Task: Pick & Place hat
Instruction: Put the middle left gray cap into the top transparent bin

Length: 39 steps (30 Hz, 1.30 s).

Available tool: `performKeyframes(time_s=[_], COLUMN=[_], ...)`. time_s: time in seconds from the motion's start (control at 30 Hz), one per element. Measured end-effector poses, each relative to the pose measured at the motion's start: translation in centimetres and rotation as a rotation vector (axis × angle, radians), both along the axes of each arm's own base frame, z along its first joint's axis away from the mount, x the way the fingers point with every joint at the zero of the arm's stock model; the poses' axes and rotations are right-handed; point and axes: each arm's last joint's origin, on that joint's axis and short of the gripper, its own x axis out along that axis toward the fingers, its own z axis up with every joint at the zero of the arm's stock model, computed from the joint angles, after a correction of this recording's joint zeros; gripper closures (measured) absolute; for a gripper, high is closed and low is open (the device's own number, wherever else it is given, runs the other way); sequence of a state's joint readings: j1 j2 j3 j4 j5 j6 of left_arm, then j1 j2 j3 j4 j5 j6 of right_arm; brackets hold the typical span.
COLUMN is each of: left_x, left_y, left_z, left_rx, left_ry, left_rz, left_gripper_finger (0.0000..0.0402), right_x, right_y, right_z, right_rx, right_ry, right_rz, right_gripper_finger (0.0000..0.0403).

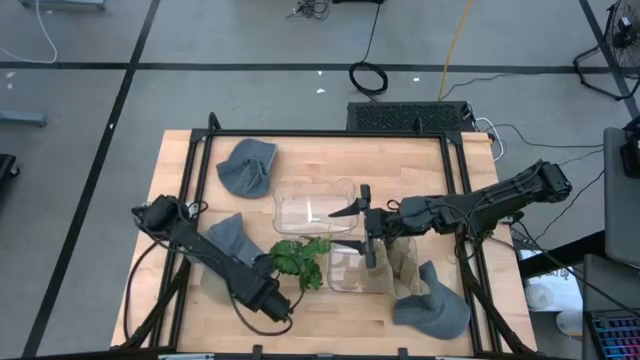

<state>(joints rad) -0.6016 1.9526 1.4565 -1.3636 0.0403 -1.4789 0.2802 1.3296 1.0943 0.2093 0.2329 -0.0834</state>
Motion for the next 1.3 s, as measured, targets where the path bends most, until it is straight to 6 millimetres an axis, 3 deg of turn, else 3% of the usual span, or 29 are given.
performKeyframes(time_s=[0.23,0.67,1.03,1.17,1.3], left_x=[-0.6,-0.2,-2.1,-2.2,-1.6], left_y=[1.8,2.3,4.6,4.7,4.4], left_z=[0.2,-0.2,-3.1,-3.2,-2.5], left_rx=[0.073,0.183,0.218,0.216,0.184], left_ry=[0.218,0.164,0.336,0.353,0.331], left_rz=[-0.007,-0.074,-0.01,-0.009,-0.028], left_gripper_finger=[0.0128,0.0128,0.0131,0.0177,0.0268], right_x=[0.0,0.0,-0.1,-0.1,-0.1], right_y=[0.0,0.0,0.1,0.1,0.1], right_z=[-0.2,-0.3,-0.3,-0.3,-0.3], right_rx=[-0.006,-0.07,-0.105,-0.153,-0.181], right_ry=[0.021,0.031,0.03,0.027,0.026], right_rz=[0.0,0.008,0.018,0.022,0.025], right_gripper_finger=[0.014,0.014,0.014,0.014,0.014])
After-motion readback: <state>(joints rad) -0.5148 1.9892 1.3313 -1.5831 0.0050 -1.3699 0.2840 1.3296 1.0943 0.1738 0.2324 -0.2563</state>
